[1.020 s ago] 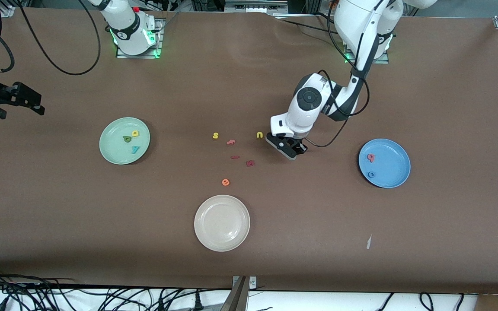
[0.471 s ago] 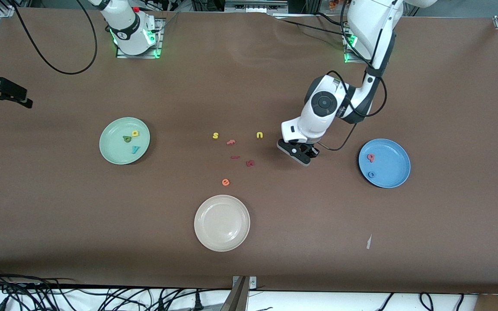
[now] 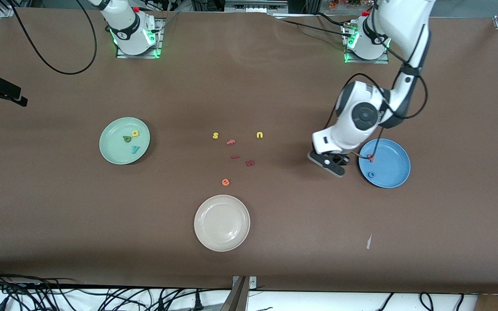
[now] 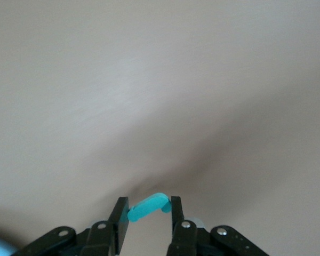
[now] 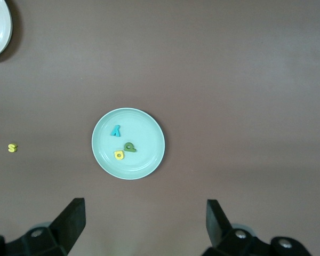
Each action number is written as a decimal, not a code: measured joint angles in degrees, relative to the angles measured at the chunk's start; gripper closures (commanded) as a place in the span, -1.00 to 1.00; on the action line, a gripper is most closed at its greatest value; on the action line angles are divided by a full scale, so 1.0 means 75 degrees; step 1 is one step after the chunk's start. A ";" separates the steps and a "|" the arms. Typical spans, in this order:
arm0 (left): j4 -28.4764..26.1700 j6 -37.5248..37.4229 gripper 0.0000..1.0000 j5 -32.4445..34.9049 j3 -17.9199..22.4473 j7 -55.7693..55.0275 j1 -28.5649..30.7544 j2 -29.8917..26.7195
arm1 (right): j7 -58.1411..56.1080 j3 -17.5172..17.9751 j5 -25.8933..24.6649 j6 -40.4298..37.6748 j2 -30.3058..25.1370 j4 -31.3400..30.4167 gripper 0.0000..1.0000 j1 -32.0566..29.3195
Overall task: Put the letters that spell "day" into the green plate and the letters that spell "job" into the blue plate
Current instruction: 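Carry the teal j to the blue plate and release it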
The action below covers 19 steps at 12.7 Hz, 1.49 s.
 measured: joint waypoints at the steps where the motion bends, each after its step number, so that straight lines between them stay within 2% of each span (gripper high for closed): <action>1: -0.0009 -0.0253 1.00 0.0085 0.0015 0.0075 0.0317 -0.0138 | 0.0000 0.0016 0.0000 0.0001 0.0014 0.0001 -1.00 0.0005; 4: -0.0119 -0.0576 1.00 0.0948 0.0026 0.0287 0.1300 -0.0468 | 0.0000 0.0031 0.0000 0.0001 0.0018 0.0005 -1.00 0.0006; 9: -0.0280 -0.0994 1.00 0.1019 0.0031 0.1433 0.2615 -0.0669 | 0.0000 0.0037 0.0000 0.0000 0.0018 0.0007 -1.00 0.0008; 10: -0.0342 -0.0994 0.71 0.1064 0.0028 0.1499 0.2727 -0.0659 | 0.0000 0.0037 0.0000 0.0000 0.0018 0.0007 -1.00 0.0008; 11: -0.0390 -0.0994 -0.18 0.1079 0.0024 0.1520 0.2775 -0.0633 | 0.0000 0.0037 0.0000 0.0000 0.0018 0.0007 -1.00 0.0008; 12: -0.0420 -0.0993 -0.99 0.1080 0.0018 0.1527 0.2791 -0.0602 | 0.0000 0.0037 0.0000 0.0000 0.0018 0.0007 -1.00 0.0008; 19: -0.0573 -0.0996 -1.00 0.1081 -0.0016 0.1517 0.2793 -0.0621 | 0.0000 0.0037 0.0000 -0.0001 0.0018 0.0008 -1.00 0.0008</action>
